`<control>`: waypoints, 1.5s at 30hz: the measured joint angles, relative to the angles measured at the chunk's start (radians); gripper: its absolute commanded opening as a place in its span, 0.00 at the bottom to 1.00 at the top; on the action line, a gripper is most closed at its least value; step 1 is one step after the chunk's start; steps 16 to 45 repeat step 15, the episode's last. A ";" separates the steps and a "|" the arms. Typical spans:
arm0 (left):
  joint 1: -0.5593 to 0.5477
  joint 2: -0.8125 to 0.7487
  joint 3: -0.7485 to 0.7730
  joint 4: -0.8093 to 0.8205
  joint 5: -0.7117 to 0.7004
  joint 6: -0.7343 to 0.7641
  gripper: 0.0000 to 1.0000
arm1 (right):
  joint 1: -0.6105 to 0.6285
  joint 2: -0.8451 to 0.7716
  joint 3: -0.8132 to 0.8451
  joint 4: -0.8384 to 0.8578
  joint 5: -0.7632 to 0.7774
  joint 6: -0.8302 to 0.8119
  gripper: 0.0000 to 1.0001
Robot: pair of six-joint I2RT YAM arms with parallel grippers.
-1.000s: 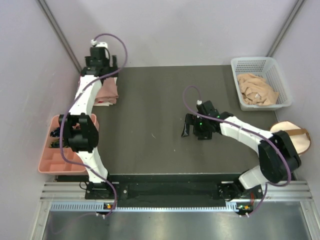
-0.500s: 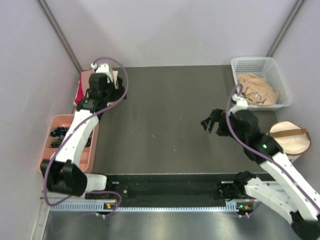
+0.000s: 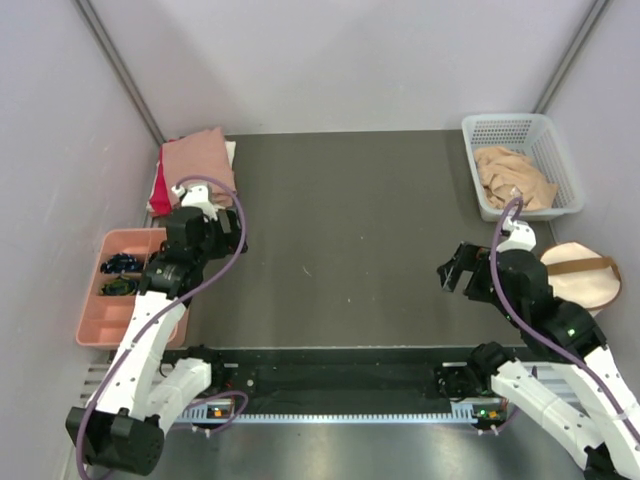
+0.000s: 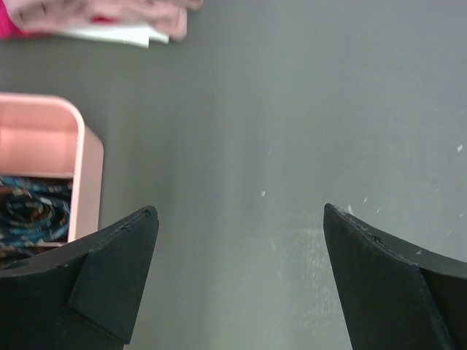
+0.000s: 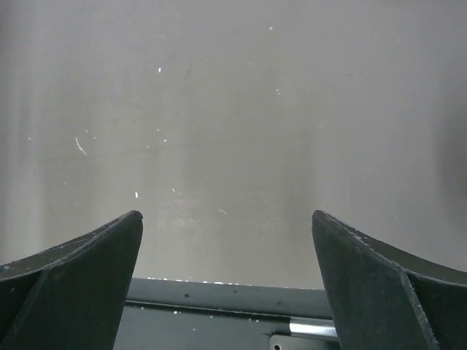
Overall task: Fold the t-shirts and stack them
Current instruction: Put the neatly folded tshirt into the corner of the board with the left arm
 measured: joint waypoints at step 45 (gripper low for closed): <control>0.000 -0.028 -0.048 -0.028 0.031 -0.037 0.99 | 0.000 -0.034 0.080 -0.092 0.086 -0.006 0.99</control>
